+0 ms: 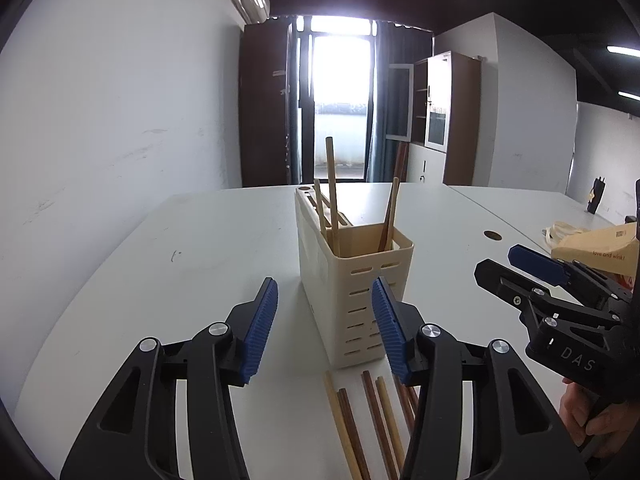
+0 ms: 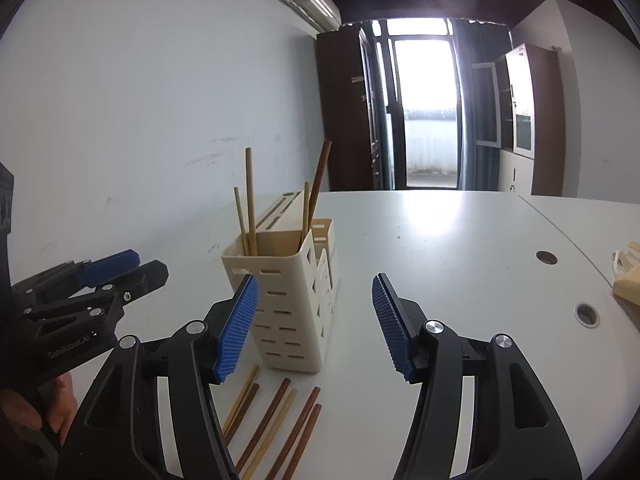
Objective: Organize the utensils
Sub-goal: 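Move both tools down toward the chopsticks lying beside the holder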
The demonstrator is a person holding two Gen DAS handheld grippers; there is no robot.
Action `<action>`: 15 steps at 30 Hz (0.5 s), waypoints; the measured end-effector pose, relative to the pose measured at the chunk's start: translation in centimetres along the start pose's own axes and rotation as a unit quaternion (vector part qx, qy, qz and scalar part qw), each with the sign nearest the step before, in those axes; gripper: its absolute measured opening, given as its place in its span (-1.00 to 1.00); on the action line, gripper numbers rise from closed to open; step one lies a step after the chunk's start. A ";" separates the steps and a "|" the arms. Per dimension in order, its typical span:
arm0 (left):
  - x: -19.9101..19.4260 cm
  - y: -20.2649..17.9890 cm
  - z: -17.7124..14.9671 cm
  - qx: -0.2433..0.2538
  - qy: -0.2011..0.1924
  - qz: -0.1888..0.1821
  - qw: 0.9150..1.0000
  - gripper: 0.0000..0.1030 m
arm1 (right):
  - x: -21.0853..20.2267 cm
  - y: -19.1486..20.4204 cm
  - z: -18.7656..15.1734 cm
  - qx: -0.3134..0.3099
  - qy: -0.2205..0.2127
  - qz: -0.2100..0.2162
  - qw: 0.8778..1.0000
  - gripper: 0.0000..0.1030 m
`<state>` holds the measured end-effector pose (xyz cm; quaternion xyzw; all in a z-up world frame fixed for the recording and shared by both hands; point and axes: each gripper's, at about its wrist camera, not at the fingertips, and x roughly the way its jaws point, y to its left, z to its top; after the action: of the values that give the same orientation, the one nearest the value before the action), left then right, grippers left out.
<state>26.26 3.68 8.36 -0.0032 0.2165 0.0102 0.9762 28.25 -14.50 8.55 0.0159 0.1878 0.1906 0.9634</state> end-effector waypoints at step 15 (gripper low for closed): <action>-1.3 0.1 -2.4 -0.002 0.051 -0.016 0.999 0.17 | -1.9 0.5 -2.6 -0.020 0.061 -0.016 0.998 0.35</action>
<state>24.03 3.69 6.70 -0.0090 0.2660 -0.0051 0.9639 25.43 -14.83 6.83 -0.0178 0.2422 0.1792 0.9534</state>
